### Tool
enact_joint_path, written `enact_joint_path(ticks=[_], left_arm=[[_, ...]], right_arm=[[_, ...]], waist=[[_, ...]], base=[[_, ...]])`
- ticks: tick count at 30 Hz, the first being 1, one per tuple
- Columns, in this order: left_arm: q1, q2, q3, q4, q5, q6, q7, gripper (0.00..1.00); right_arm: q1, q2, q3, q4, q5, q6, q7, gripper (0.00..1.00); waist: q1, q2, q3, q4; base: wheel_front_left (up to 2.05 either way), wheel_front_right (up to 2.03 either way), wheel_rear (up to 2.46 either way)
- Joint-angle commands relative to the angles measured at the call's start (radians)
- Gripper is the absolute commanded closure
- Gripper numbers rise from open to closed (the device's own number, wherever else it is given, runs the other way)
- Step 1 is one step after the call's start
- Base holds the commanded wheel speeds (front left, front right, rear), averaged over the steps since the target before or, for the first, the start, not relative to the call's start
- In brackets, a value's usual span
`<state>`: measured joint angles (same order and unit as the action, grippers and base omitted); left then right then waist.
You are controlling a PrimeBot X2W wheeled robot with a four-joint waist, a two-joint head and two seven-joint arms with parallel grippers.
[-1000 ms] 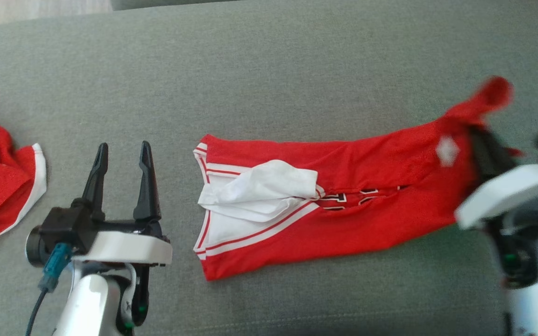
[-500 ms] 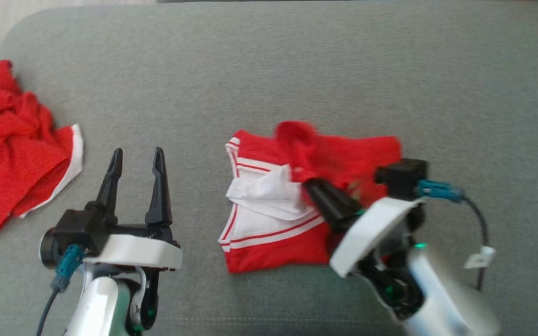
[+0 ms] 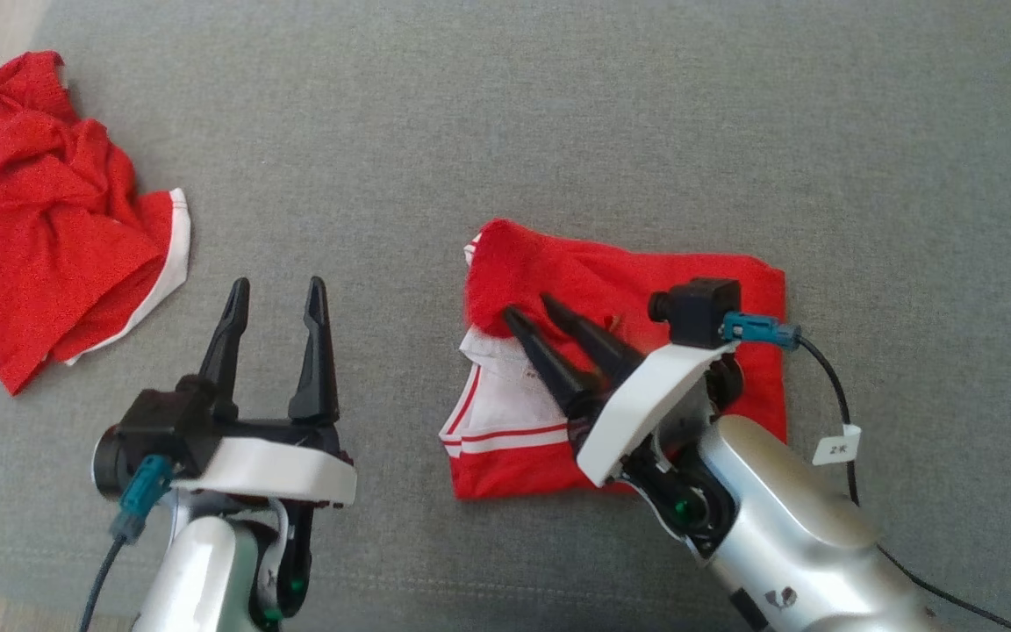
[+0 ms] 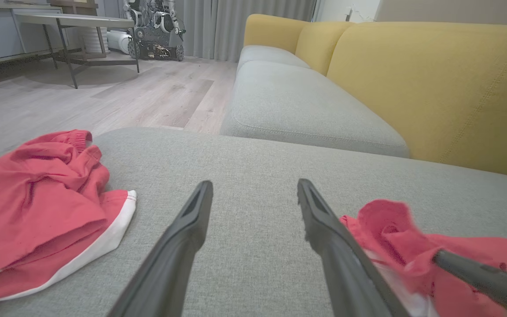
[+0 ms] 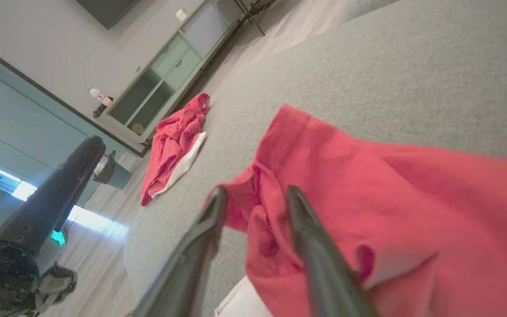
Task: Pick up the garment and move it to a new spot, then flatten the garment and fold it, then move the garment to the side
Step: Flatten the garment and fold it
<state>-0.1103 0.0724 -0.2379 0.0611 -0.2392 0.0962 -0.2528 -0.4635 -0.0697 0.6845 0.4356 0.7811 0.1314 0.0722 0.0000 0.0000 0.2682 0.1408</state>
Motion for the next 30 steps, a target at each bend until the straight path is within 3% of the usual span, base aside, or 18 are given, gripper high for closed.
enact_joint_path(ticks=[1,6,11,21,26,30], left_arm=[[-0.045,0.001,0.043,-0.031,0.008,0.0,-0.009,0.0],[-0.052,-0.001,0.052,-0.024,0.014,-0.008,-0.009,0.0],[-0.051,0.001,0.066,-0.023,0.025,-0.011,-0.009,0.0],[-0.03,0.009,0.083,-0.027,0.039,-0.007,-0.009,0.0],[-0.025,0.019,0.088,-0.025,0.042,-0.005,-0.009,0.0],[-0.021,0.03,0.089,-0.013,0.043,-0.006,-0.009,0.0]], right_arm=[[-0.031,0.019,0.024,-0.029,0.019,-0.001,-0.026,0.0],[-0.079,0.019,0.06,-0.029,0.036,-0.001,-0.121,0.0],[-0.109,0.019,0.02,-0.058,0.006,-0.001,-0.21,0.0],[-0.014,-0.077,-0.245,-0.153,-0.175,-0.001,-0.255,0.0],[0.1,-0.126,-0.409,-0.243,-0.325,-0.001,-0.209,0.0],[0.215,-0.124,-0.528,-0.355,-0.46,-0.001,-0.159,0.0]], waist=[[0.0,0.0,0.004,-0.004],[0.0,0.0,0.006,-0.022],[0.0,0.0,-0.002,-0.054],[0.0,0.0,-0.026,-0.111],[0.0,0.0,-0.032,-0.134],[0.0,0.0,-0.043,-0.147]], base=[[0.0,0.0,0.0],[0.0,0.0,0.0],[0.0,0.0,0.0],[0.0,0.0,0.0],[0.0,0.0,0.0],[0.0,0.0,0.0]])
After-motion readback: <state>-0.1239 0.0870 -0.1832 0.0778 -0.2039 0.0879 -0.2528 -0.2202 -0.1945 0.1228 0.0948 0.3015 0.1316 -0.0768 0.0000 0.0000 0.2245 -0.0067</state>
